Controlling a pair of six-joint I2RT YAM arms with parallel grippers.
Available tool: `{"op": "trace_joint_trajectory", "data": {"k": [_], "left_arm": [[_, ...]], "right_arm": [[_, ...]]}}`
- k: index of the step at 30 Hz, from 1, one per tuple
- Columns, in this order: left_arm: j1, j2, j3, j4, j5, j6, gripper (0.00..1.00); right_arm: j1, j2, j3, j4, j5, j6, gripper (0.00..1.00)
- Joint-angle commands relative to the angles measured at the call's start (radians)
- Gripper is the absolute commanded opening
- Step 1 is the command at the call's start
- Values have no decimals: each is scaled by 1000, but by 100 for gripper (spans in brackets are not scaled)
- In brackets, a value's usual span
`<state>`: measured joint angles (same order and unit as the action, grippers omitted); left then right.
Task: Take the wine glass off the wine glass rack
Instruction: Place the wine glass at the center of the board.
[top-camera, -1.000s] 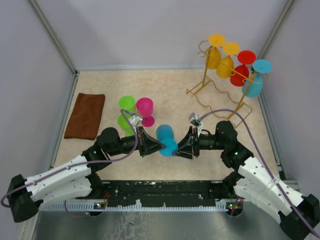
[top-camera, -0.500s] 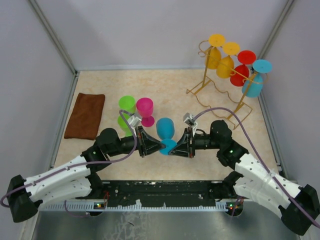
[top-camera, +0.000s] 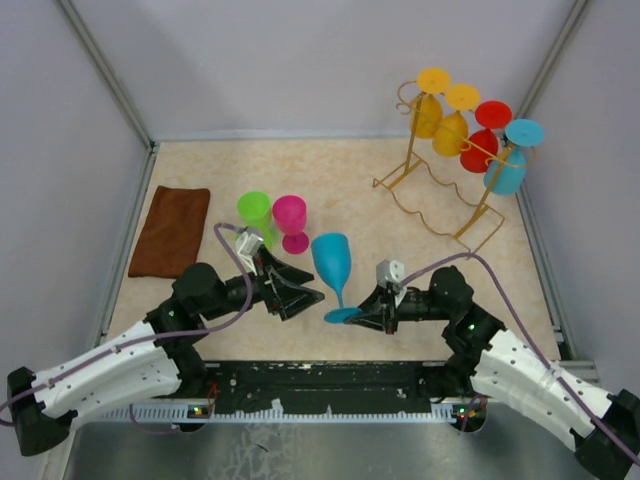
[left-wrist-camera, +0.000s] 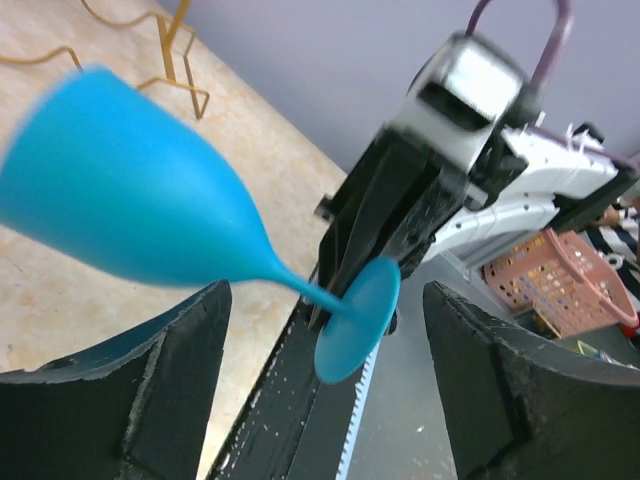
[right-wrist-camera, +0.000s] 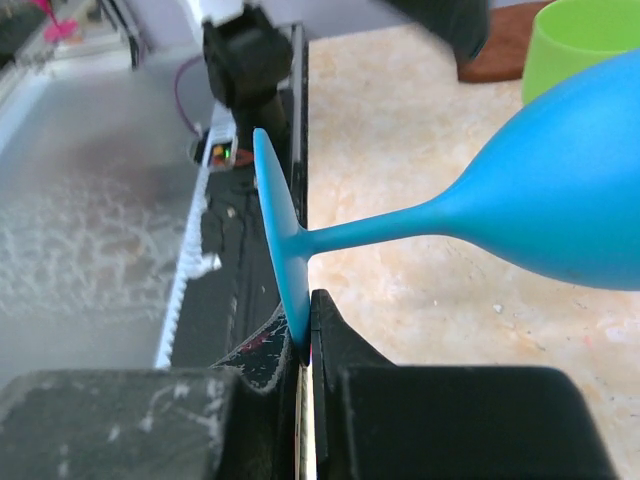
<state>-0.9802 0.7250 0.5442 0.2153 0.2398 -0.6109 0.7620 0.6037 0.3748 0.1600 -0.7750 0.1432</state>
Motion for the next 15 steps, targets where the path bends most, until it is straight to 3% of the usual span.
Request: {"op": "trace_joint_trajectory", "data": {"k": [1, 4, 15], "left_arm": [[-5, -62, 30, -52, -91, 25, 84], [-5, -70, 53, -84, -120, 33, 86], [-3, 31, 216, -277, -336, 99, 100]], "right_arm": [[12, -43, -89, 52, -152, -405, 0], [14, -61, -128, 79, -226, -568, 0], [14, -43, -120, 26, -323, -658, 0]]}}
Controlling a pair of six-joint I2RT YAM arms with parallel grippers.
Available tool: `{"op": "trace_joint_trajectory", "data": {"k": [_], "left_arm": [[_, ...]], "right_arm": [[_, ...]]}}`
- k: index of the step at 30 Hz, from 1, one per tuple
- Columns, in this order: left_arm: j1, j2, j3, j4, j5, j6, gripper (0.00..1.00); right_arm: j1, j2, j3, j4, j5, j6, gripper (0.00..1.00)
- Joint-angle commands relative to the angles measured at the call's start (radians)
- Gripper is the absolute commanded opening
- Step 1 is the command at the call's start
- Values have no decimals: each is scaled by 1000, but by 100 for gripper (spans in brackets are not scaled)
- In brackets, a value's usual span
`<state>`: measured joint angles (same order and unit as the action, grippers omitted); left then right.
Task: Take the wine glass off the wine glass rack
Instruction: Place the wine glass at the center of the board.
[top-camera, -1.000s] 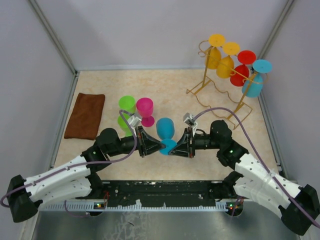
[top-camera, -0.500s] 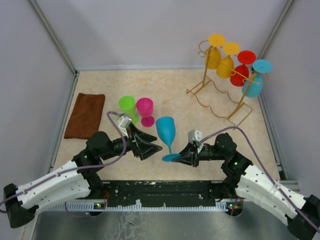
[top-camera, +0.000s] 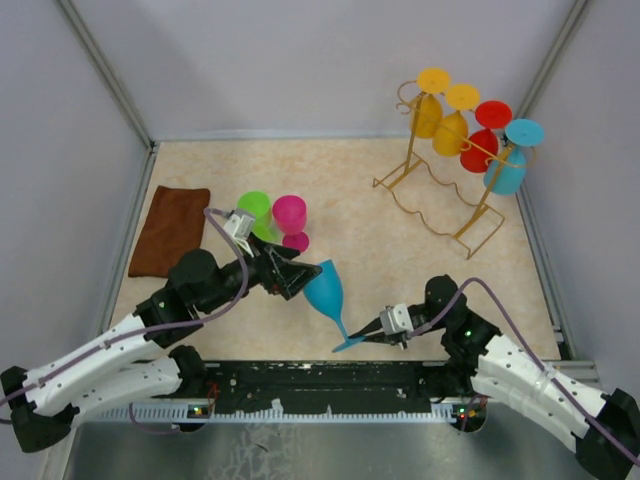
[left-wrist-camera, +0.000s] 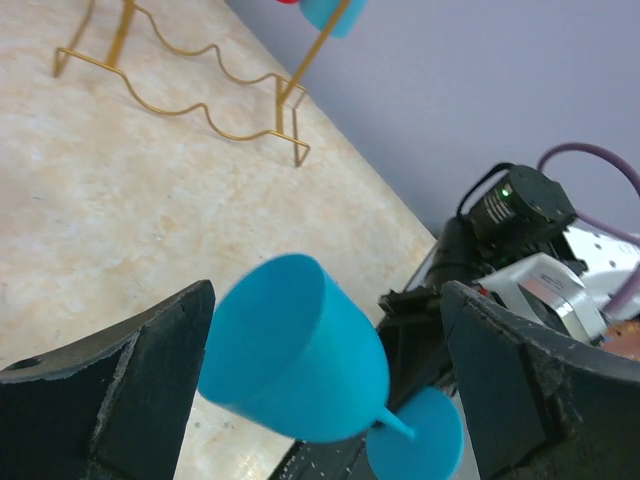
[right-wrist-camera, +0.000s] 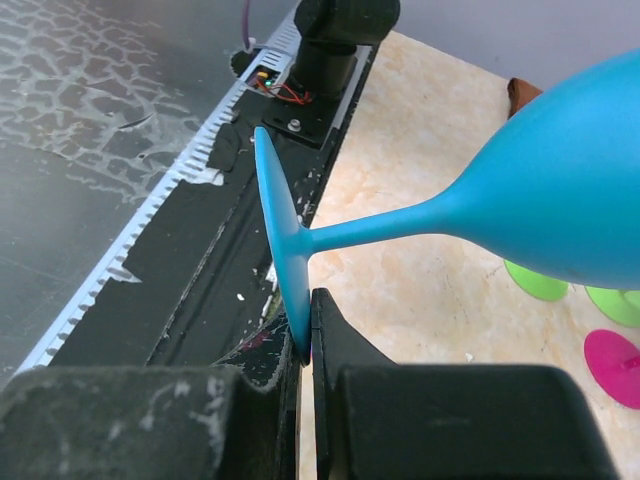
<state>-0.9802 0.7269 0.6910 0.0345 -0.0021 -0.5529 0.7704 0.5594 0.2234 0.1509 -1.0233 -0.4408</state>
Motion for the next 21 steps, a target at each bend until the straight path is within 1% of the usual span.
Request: {"op": "trace_joint_trajectory", "data": {"k": [1, 4, 7, 10, 11, 13, 17, 21], "left_arm": [[-3, 41, 80, -113, -89, 48, 100], [-3, 81, 116, -163, -59, 57, 99], [-3, 102, 130, -194, 54, 75, 94], [-3, 85, 116, -182, 200, 100, 84], [-3, 72, 106, -170, 238, 103, 79], [-3, 41, 86, -148, 301, 107, 72], [-3, -27, 54, -114, 355, 114, 54], [-1, -44, 55, -123, 381, 121, 40]], "right_arm": [[6, 1, 31, 35, -80, -75, 0], [6, 2, 34, 30, -87, -77, 0], [6, 1, 36, 25, -76, -82, 0], [6, -4, 40, 10, -72, -89, 0], [6, -5, 40, 11, -74, -90, 0], [6, -6, 40, 15, -74, -90, 0], [6, -5, 42, 16, -75, -83, 0], [6, -12, 45, 17, -70, -80, 0]]}}
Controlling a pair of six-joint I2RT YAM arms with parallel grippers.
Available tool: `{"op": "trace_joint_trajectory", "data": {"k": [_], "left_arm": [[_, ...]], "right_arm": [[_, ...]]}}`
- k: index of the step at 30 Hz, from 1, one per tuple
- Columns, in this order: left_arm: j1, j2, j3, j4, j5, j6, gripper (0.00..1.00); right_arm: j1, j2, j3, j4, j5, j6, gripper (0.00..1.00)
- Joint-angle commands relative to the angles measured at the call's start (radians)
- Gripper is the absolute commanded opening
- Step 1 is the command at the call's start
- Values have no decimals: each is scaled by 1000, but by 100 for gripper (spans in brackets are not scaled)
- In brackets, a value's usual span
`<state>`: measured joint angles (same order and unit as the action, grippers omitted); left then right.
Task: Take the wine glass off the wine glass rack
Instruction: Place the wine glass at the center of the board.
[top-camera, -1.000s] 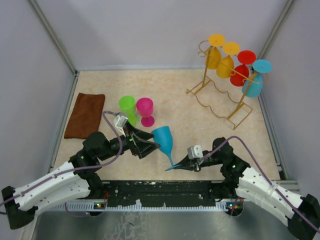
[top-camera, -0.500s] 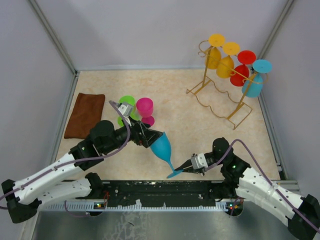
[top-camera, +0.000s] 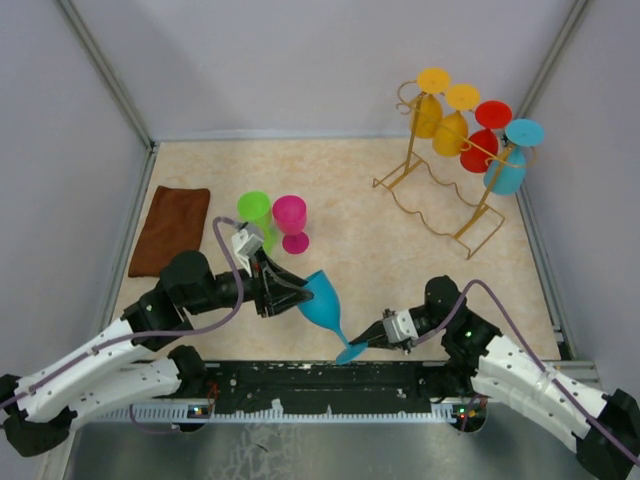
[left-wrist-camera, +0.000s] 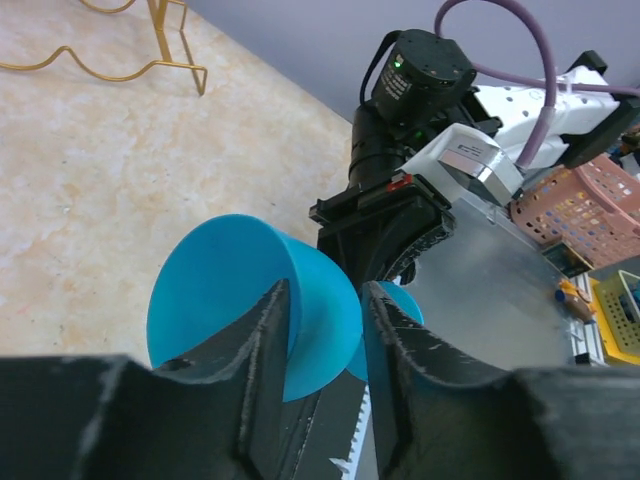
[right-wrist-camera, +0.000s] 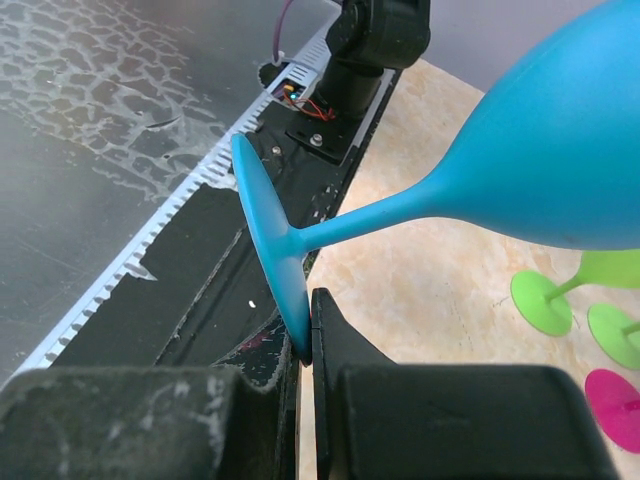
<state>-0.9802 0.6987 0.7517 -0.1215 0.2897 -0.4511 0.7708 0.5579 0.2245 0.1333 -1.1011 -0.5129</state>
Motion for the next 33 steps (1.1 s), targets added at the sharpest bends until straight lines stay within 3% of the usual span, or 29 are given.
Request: {"op": "trace_joint_trajectory", "data": {"k": [1, 10, 16, 19, 21, 27, 28, 31, 33], "left_arm": [[-2, -11, -2, 26, 96, 20, 36], [-3, 36, 4, 36, 182, 30, 19], [-3, 59, 3, 47, 271, 58, 0], [-3, 59, -1, 56, 294, 65, 2], [-3, 57, -3, 54, 286, 67, 20], [-3, 64, -7, 37, 296, 80, 33], [-3, 67, -6, 33, 299, 84, 30], [-3, 66, -5, 18, 275, 87, 6], [-3, 60, -2, 7, 241, 92, 0]], "right_arm": [[5, -15, 43, 36, 10, -6, 0], [5, -53, 38, 25, 69, 5, 0], [5, -59, 36, 17, 97, 1, 0], [5, -58, 37, 12, 107, -6, 0], [5, -60, 38, 10, 105, -9, 0], [5, -70, 36, 13, 110, -12, 0], [5, -70, 35, 15, 111, -13, 0], [5, -68, 33, 15, 114, -12, 0], [5, -69, 35, 15, 118, -8, 0]]}}
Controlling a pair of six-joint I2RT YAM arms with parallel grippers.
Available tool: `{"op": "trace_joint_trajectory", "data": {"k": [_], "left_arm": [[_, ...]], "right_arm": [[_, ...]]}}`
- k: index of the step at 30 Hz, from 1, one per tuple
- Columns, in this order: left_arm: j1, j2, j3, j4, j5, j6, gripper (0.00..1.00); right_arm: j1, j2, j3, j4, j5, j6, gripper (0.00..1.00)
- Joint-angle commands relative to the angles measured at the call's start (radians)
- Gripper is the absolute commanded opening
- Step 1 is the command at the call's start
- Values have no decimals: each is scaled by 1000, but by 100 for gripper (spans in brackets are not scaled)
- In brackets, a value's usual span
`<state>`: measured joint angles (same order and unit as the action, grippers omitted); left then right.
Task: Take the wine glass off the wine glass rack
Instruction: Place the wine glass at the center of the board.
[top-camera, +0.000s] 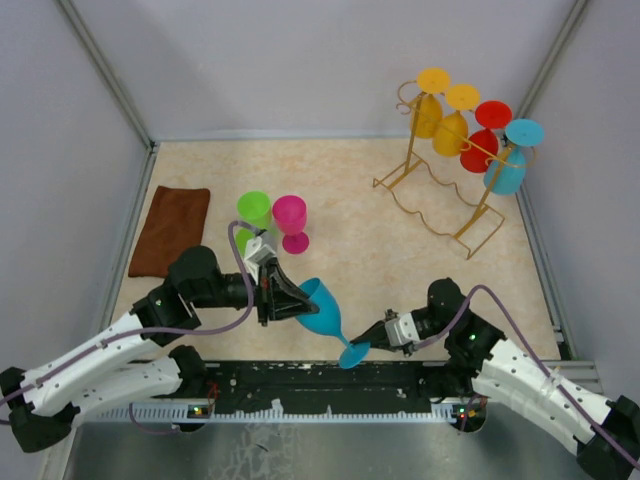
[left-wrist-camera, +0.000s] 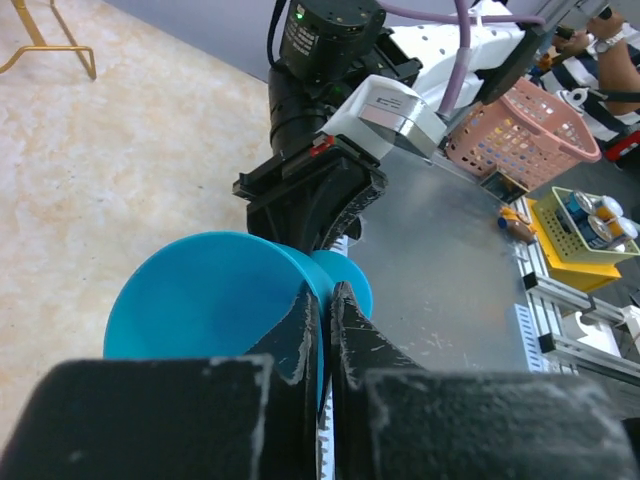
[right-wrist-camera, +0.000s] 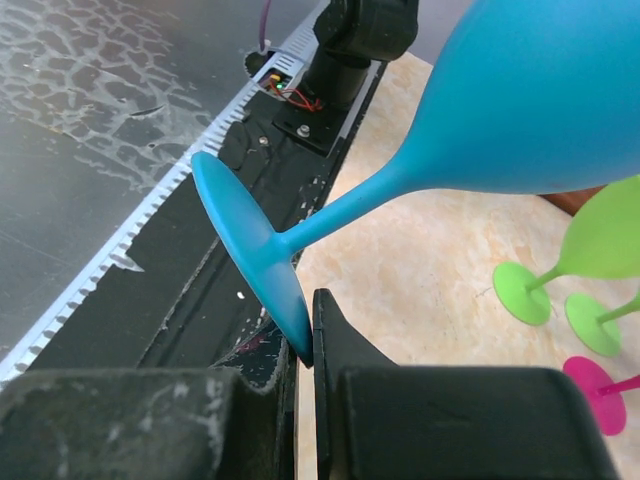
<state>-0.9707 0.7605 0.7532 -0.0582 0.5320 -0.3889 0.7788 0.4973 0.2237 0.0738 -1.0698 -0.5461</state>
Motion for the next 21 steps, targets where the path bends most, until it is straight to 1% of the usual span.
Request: {"op": "trace_joint_trajectory", "data": {"k": [1, 4, 8, 9, 11, 12, 14, 16, 21], "left_arm": [[-13, -6, 0, -63, -22, 33, 0], [-13, -25, 12, -101, -109, 47, 0], [-13, -40, 48, -184, -294, 70, 0], [-13, -44, 58, -201, -350, 75, 0], [-13, -50, 71, -215, -420, 84, 0], [-12, -53, 75, -218, -453, 89, 0], [-13, -58, 76, -219, -508, 98, 0], [-13, -48, 76, -224, -532, 105, 0], [-12, 47, 67, -224, -555, 108, 0]], "right_arm": [[-3, -8, 37, 75, 91, 28, 1], [-2, -14, 40, 78, 107, 47, 13], [-3, -34, 36, 122, 123, 122, 38], [-3, -41, 32, 142, 121, 142, 43], [-2, -55, 25, 167, 112, 175, 55], [-2, -64, 18, 190, 101, 188, 58], [-3, -83, 7, 214, 77, 203, 62], [-2, -103, 1, 248, 76, 219, 65], [-2, -153, -19, 297, 163, 241, 68]]}}
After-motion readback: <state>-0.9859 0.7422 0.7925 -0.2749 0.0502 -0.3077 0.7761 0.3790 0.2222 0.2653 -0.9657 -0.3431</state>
